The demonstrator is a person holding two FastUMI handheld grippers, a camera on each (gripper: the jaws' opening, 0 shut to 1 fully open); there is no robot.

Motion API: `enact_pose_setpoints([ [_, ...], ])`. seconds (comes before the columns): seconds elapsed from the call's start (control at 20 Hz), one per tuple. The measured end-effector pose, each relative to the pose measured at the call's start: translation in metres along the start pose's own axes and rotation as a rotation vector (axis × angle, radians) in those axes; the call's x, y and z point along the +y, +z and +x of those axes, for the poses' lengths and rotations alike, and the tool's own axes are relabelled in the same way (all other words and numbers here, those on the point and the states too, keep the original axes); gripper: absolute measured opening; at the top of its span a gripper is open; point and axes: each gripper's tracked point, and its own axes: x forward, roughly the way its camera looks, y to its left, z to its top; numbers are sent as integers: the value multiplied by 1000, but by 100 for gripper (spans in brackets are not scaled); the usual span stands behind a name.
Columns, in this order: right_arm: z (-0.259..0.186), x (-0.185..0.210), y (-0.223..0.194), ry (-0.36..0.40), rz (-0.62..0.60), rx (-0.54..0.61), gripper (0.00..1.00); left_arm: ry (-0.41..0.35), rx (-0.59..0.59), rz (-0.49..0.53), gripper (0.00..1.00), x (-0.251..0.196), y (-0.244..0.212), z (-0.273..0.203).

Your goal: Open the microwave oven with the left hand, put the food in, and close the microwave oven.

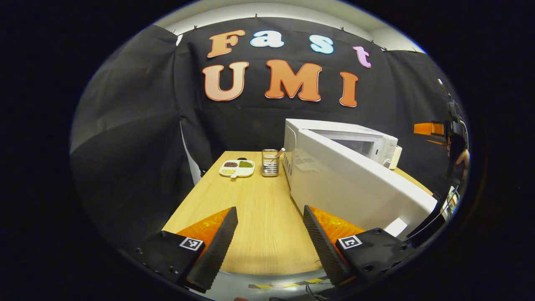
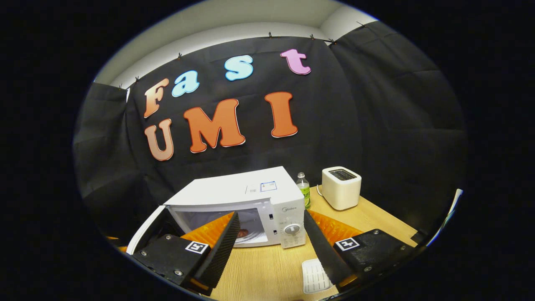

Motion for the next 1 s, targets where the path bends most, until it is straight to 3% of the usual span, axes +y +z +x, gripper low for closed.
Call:
enact_pose_setpoints([
  [0.3,-11,-37,14,-47,15,-21,94,-70,23,24,96,-37,-5,9],
  [0.45,-17,-51,11,-63,21,-1,94,-121,33,14,99,-64,-4,17],
  [0.8,-23,-77,14,-76,5,23,94,-208,-23,53,96,-132,24,42],
  [1.0,-26,-86,18,-78,3,26,94,-226,-57,89,55,-162,39,60],
])
